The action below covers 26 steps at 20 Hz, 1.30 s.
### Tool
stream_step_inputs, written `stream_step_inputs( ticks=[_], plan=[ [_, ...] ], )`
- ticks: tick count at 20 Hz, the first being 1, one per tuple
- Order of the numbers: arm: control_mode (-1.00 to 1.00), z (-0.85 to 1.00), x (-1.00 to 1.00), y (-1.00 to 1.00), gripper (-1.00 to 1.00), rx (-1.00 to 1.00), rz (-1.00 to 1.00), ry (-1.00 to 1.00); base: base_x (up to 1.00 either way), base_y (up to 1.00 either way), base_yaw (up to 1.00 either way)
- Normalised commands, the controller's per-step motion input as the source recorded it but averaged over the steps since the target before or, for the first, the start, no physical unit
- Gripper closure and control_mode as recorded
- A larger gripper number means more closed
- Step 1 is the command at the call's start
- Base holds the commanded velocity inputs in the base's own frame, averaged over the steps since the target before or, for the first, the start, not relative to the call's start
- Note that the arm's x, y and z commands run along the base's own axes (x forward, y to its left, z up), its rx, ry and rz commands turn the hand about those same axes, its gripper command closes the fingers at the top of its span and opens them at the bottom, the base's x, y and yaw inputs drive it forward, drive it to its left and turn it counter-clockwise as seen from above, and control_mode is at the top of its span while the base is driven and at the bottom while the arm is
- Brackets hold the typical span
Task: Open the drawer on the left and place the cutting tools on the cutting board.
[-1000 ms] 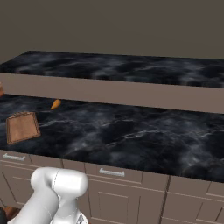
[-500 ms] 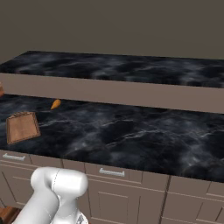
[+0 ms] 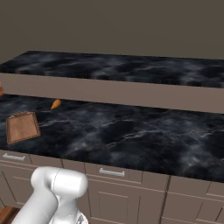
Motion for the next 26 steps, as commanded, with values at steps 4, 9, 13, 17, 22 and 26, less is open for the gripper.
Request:
stream_step_inputs(
  ticks=[4,9,13,17,22,26],
  plan=[
    [-1.0,-0.44,0.44,0.31,-1.0,-0.01,0.17,0.0,0.0,0.0,0.0],
    [-1.0,-0.44,0.38,0.4,-1.0,-0.03,0.12,0.0,0.0,0.0,0.0],
    [-1.0,-0.4,0.34,0.39,-1.0,-0.03,0.08,0.0,0.0,0.0,0.0],
    [-1.0,-0.31,0.28,0.37,-1.0,-0.03,0.04,0.0,0.0,0.0,0.0],
    [-1.0,-0.27,0.3,0.32,-1.0,-0.02,0.02,0.0,0.0,0.0,0.0],
    [-1.0,-0.25,0.37,0.26,-1.0,0.0,0.01,0.0,0.0,0.0,0.0]
  ],
)
